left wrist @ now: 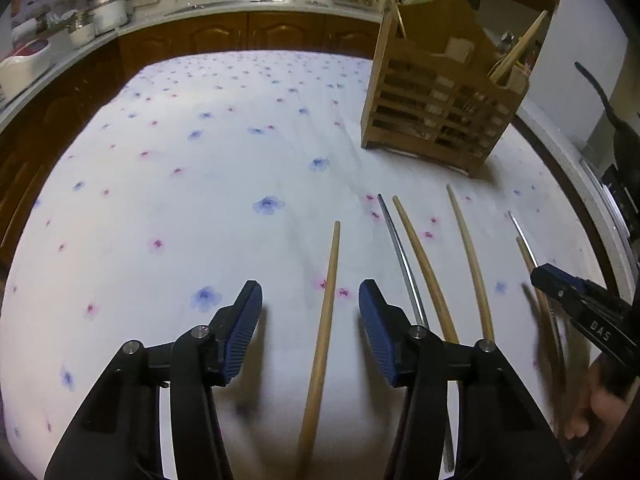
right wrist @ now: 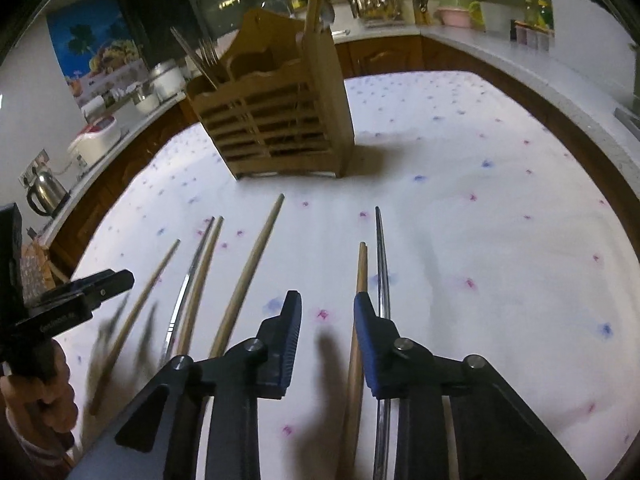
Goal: Organize utensils
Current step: 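Grasp a wooden chopstick with the left tool while the right tool grasps another wooden chopstick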
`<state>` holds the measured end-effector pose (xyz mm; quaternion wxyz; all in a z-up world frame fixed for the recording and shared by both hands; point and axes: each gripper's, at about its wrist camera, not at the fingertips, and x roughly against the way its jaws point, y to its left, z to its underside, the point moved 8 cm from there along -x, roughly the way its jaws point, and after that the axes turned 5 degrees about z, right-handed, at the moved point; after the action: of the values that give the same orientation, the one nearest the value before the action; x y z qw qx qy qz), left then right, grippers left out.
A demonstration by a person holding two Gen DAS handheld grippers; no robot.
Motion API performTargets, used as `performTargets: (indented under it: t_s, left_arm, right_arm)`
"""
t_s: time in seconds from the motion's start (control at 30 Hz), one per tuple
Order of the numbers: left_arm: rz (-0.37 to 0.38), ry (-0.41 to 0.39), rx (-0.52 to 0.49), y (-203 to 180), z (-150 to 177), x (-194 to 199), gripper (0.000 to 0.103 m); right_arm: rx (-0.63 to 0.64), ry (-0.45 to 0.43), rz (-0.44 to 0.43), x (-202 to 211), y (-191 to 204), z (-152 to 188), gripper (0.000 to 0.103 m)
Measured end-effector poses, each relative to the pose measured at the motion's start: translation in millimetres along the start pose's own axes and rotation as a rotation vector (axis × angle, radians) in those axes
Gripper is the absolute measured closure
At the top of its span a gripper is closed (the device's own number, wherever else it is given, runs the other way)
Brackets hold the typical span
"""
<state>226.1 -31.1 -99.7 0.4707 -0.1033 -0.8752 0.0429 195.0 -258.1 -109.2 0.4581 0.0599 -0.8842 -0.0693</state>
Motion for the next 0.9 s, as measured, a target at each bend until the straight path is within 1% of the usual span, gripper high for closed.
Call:
performTargets:
  t_s: [0.07, 0.1, 0.13, 0.17, 0.27, 0.33, 0.43, 0.47, 0.53, 0.6, 0.73, 0.9]
  left_arm:
    - [0.009, 0.025, -0.009, 0, -3, -9, 0.064]
    - [0.026, 0.053, -0.012, -2, -3, -16, 0.068]
    - [0.040, 0.077, -0.009, -4, -2, -22, 0.078]
    - [0.034, 0.069, -0.021, -5, -3, -24, 0.080]
    - [0.023, 0.075, -0.071, -15, -3, -30, 0.083]
    - [0.015, 0.073, -0.097, -19, -2, -31, 0.087]
    - [0.013, 0.066, -0.117, -23, -2, -32, 0.093]
    - [0.018, 0.066, -0.114, -23, -2, -33, 0.097]
    - [0.030, 0.069, -0.102, -22, -4, -33, 0.098]
    - [0.043, 0.072, -0.092, -20, -4, -31, 0.098]
    - [0.088, 0.067, -0.060, -20, -3, -19, 0.098]
    - [0.142, 0.005, -0.038, -24, -8, 14, 0.098]
  right_arm:
    - [0.007, 0.026, 0.013, -9, -3, -1, 0.076]
    - [0.008, 0.036, 0.019, -14, -4, -2, 0.078]
    - [0.012, 0.047, 0.022, -18, -6, -2, 0.079]
    - [0.020, 0.038, 0.025, -19, -5, -4, 0.080]
    - [0.041, 0.041, 0.035, -23, -3, -7, 0.081]
    - [0.067, 0.036, 0.063, -24, -2, -8, 0.092]
    - [0.111, 0.018, 0.095, -25, 1, -8, 0.094]
    - [0.122, 0.016, 0.104, -25, 2, -7, 0.094]
    - [0.153, 0.015, 0.123, -25, 6, -7, 0.095]
    - [0.152, 0.017, 0.118, -25, 7, -8, 0.096]
    - [0.065, 0.038, 0.026, -21, 6, -9, 0.097]
    - [0.024, -0.014, -0.040, 8, 14, -16, 0.097]
